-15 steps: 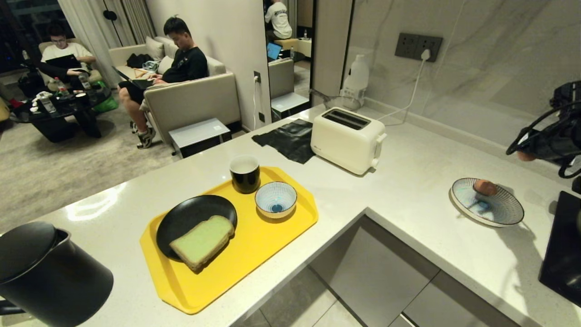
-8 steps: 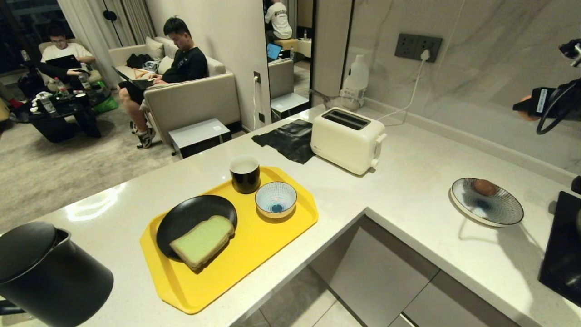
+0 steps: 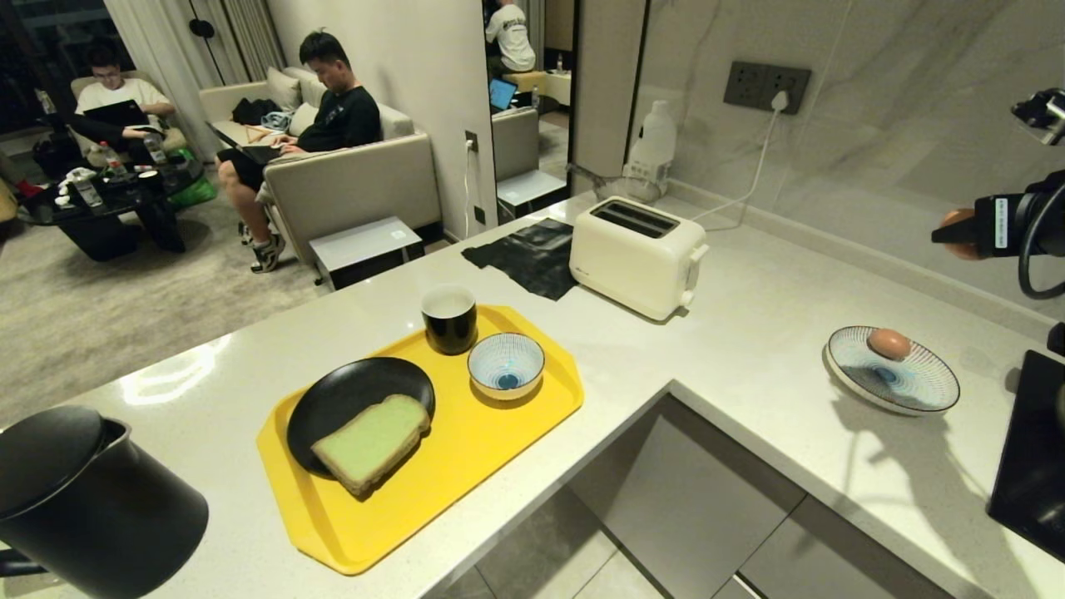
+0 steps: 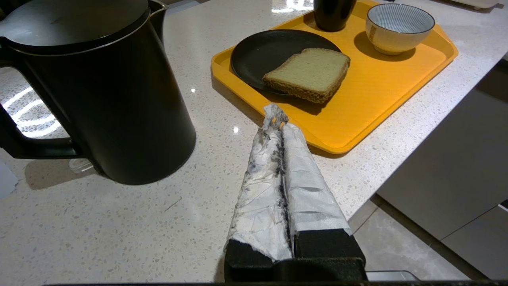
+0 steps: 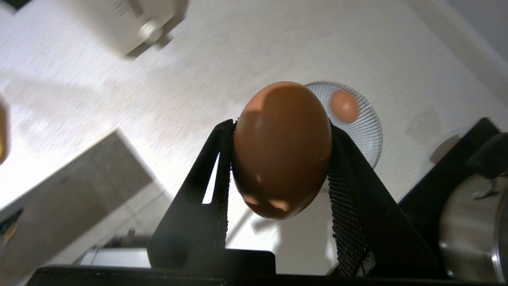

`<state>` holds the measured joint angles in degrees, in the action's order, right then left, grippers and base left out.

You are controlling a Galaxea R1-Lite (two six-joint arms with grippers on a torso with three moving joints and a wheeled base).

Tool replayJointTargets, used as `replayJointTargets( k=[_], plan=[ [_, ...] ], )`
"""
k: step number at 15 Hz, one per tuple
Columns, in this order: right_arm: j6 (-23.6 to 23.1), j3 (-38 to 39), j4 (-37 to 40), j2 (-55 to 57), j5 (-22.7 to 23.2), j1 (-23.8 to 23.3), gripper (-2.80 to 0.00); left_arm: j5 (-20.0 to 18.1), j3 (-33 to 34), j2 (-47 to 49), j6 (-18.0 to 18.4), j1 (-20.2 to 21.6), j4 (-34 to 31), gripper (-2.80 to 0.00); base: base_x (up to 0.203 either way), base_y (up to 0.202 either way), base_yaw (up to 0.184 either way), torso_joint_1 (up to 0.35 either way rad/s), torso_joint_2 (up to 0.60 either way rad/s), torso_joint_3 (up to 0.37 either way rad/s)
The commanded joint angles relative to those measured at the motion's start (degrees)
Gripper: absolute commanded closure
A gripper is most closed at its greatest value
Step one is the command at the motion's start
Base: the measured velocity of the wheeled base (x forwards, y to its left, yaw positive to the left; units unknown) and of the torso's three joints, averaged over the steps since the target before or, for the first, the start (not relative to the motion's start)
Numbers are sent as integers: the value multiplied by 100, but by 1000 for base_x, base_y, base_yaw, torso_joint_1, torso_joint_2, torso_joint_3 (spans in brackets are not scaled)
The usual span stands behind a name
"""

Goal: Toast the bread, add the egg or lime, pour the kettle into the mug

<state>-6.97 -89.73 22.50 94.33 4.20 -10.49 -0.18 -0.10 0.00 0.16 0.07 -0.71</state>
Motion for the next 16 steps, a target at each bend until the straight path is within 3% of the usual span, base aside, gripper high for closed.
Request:
replayJointTargets(
  k=[1, 6, 11, 16],
  plan=[
    [-125, 158, 71, -443, -72, 190, 0, 1, 1, -18, 2, 1, 0, 0, 0, 0, 0, 0, 0, 0],
    [-469, 264, 79, -483, -403, 91, 0, 1, 1, -18, 2, 1, 0, 0, 0, 0, 0, 0, 0, 0],
    [-427, 839, 44, -628, 213, 12, 0, 1, -7, -18, 2, 1, 0, 0, 0, 0, 0, 0, 0, 0],
    [-438, 826, 26, -521, 265, -57, 0, 1, 1, -18, 2, 1, 0, 0, 0, 0, 0, 0, 0, 0]
  ],
)
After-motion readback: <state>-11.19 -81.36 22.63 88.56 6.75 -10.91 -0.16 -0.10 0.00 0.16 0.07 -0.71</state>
